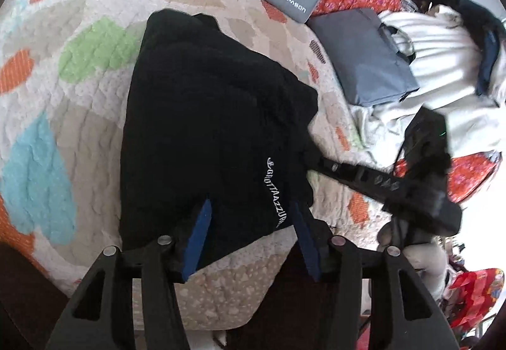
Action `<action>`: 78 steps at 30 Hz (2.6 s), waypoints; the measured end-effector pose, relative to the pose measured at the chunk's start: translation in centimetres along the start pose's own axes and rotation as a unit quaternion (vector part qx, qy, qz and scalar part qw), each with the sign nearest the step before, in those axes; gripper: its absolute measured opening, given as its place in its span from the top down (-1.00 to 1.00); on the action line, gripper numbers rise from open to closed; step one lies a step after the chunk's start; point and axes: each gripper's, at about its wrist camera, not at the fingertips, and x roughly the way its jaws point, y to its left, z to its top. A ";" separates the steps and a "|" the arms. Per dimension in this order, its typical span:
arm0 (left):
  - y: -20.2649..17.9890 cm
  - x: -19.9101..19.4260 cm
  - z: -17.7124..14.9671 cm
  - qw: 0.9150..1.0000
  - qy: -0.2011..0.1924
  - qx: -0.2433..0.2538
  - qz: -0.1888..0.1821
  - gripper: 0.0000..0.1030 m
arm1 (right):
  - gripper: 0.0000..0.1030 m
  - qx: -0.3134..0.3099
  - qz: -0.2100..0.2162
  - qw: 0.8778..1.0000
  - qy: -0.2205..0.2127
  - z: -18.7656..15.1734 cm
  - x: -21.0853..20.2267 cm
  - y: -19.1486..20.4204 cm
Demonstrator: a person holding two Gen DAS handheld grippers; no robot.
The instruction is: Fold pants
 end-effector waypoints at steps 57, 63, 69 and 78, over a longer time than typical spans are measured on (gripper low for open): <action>9.5 -3.7 3.9 0.994 -0.022 -0.095 -0.044 -0.07 | -0.48 0.101 0.188 0.977 0.011 1.7 2.5 -5.9; 8.9 -0.5 4.9 0.996 0.005 -0.073 -0.049 -0.22 | -0.71 0.096 0.207 0.974 0.013 1.4 4.3 -4.5; 8.0 1.4 6.7 0.995 0.025 -0.050 -0.083 -0.87 | -0.76 0.082 0.216 0.973 0.008 1.9 5.6 -2.8; 6.2 2.5 7.9 0.998 0.028 -0.032 -0.038 -0.46 | -0.46 0.054 0.179 0.982 -0.021 1.2 5.8 0.4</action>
